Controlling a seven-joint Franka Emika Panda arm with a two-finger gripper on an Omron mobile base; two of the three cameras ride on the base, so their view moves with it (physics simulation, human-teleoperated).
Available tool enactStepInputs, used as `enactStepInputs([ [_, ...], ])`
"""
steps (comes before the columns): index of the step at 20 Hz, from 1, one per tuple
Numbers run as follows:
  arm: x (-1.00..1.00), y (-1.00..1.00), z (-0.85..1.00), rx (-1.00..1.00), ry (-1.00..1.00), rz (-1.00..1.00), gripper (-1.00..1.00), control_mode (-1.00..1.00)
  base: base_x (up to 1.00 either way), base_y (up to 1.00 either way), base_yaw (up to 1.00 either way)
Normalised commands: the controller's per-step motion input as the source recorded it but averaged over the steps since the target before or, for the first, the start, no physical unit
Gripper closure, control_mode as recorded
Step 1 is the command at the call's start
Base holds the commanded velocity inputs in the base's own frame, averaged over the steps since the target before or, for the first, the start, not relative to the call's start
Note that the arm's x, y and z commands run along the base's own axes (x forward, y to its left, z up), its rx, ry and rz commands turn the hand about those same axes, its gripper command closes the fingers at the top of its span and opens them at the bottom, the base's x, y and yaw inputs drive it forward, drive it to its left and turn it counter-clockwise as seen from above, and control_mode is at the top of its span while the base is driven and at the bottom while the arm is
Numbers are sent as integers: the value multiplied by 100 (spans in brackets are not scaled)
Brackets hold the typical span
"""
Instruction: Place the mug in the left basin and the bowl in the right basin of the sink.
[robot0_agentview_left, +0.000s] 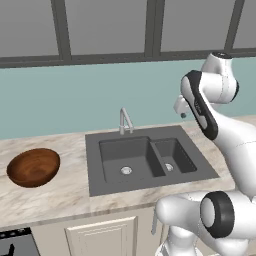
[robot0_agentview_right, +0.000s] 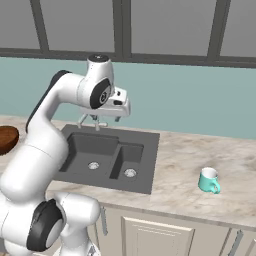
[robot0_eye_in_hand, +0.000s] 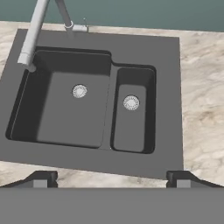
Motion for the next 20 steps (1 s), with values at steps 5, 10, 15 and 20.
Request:
enactStepInputs([
  [5,0,-44,0,0,0,0,-100,-100,0,0,0],
  [10,0,-44,0,1,0,0,-100,-100,0,0,0],
  [15,-5,-35,-12,0,0,1,-100,-100,0,0,0],
  [20,-3,-35,-17,0,0,1,-100,-100,0,0,0],
])
